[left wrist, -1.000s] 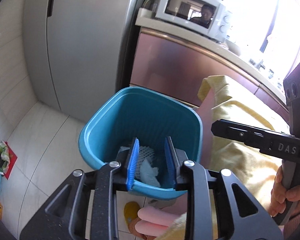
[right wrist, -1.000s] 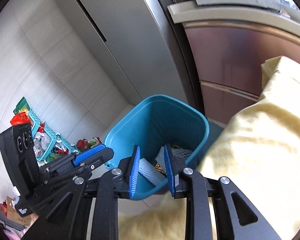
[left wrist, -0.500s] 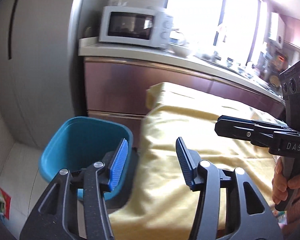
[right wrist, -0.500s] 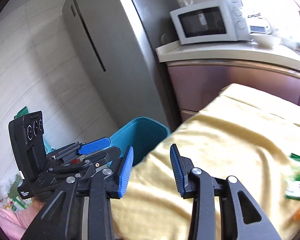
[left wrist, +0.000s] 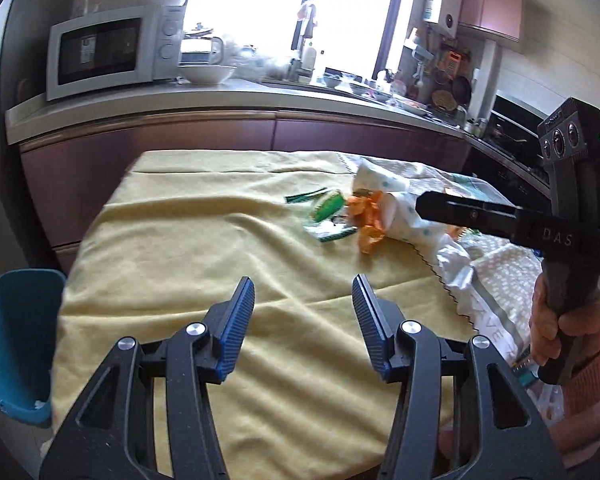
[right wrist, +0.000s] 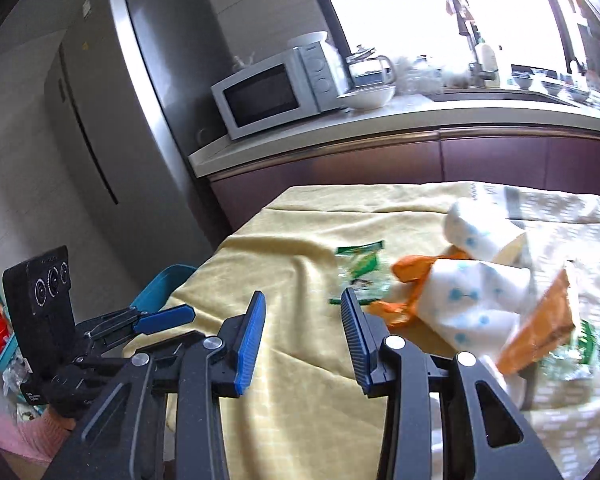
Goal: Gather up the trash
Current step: 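Grasp a white tissue with the left tool while the right tool grasps the brown snack bag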
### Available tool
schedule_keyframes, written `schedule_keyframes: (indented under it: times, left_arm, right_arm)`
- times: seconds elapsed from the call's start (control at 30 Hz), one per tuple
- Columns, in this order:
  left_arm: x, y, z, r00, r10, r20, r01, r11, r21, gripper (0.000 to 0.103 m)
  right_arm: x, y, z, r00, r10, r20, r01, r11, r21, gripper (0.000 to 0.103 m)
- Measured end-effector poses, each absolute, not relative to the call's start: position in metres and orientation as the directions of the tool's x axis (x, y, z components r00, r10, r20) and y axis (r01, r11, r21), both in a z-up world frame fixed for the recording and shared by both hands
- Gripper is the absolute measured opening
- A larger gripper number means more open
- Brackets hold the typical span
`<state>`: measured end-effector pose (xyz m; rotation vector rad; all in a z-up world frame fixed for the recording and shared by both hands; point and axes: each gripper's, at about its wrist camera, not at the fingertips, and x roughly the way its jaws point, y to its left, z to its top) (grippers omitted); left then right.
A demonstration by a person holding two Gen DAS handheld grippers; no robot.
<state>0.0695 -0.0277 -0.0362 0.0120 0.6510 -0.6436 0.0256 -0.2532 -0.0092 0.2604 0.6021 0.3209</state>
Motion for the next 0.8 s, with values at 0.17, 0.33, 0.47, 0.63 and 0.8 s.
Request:
schedule_keyframes:
  times: [0.17,0.33,0.47,0.63,0.8]
  left_arm:
    - [0.062,-0.076,-0.045,0.517,-0.623,-0.587,0.650,0.732,-0.203,0.056]
    - [0.061,-0.118,-0.054,0.431,-0.661,-0.614,0.706,0.671,-0.226,0.056]
    - [0.061,-0.145,-0.059,0.378,-0.675,-0.633,0.737,0.633,-0.236,0.059]
    - [0.063,-0.174,-0.067,0.318,-0.677,-0.664,0.758,0.602,-0.251,0.060]
    - [0.072,-0.197,-0.080,0.273,-0.651,-0.708,0.746,0.608,-0.272,0.057]
  right_arm:
    - [0.009,-0.308,-0.005,0.853,0.204,-0.481,-0.059,0.952,0.299,0.037]
    - [-0.001,-0.353,-0.010,0.872,0.105,-0.479,0.054,0.951,0.306,0.037]
    - [0.007,-0.360,-0.024,0.854,0.098,-0.511,0.084,0.943,0.322,0.037]
    - [0.014,-0.364,-0.039,0.839,0.109,-0.533,0.096,0.935,0.342,0.037]
    - [0.019,-0.371,-0.049,0.828,0.134,-0.545,0.109,0.914,0.390,0.037]
